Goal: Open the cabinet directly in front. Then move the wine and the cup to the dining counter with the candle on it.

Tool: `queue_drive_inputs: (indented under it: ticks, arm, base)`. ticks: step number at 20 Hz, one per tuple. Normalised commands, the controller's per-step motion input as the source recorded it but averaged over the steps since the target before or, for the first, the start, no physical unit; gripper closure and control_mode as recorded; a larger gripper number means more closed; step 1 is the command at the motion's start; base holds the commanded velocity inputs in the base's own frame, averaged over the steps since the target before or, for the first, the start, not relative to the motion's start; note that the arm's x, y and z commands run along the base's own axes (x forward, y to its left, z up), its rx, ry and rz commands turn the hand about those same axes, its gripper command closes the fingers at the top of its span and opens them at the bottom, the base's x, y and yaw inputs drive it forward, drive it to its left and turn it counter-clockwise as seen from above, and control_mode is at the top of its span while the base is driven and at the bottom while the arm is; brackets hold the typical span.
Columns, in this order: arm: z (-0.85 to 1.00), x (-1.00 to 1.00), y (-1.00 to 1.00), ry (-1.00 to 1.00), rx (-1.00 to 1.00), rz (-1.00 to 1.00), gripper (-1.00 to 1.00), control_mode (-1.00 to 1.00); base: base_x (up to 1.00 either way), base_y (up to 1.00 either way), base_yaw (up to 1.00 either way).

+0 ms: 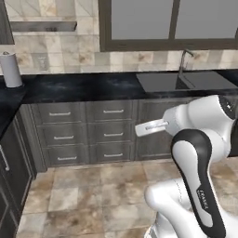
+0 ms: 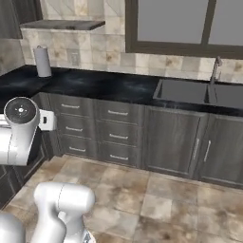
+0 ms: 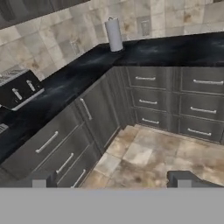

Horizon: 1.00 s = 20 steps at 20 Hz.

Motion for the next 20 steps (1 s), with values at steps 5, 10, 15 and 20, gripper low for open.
queue_drive_inputs:
  ticks: [5, 10, 15, 20]
  arm:
    - [0.00, 0.00, 0.00, 0.00, 0.00, 0.00, -1.00, 1.00]
    - [0.00, 0.00, 0.00, 0.00, 0.00, 0.00, -1.00, 1.00]
    - [0.00, 0.00, 0.00, 0.00, 0.00, 0.00, -1.00, 1.00]
    - [0.00, 0.00, 0.00, 0.00, 0.00, 0.00, -1.00, 1.00]
  base:
    - [1.00, -0.01, 0.41]
    - [1.00, -0.07, 0.57]
    - [0.99, -0.08, 0.70]
    - [0.69, -0.03, 0.82]
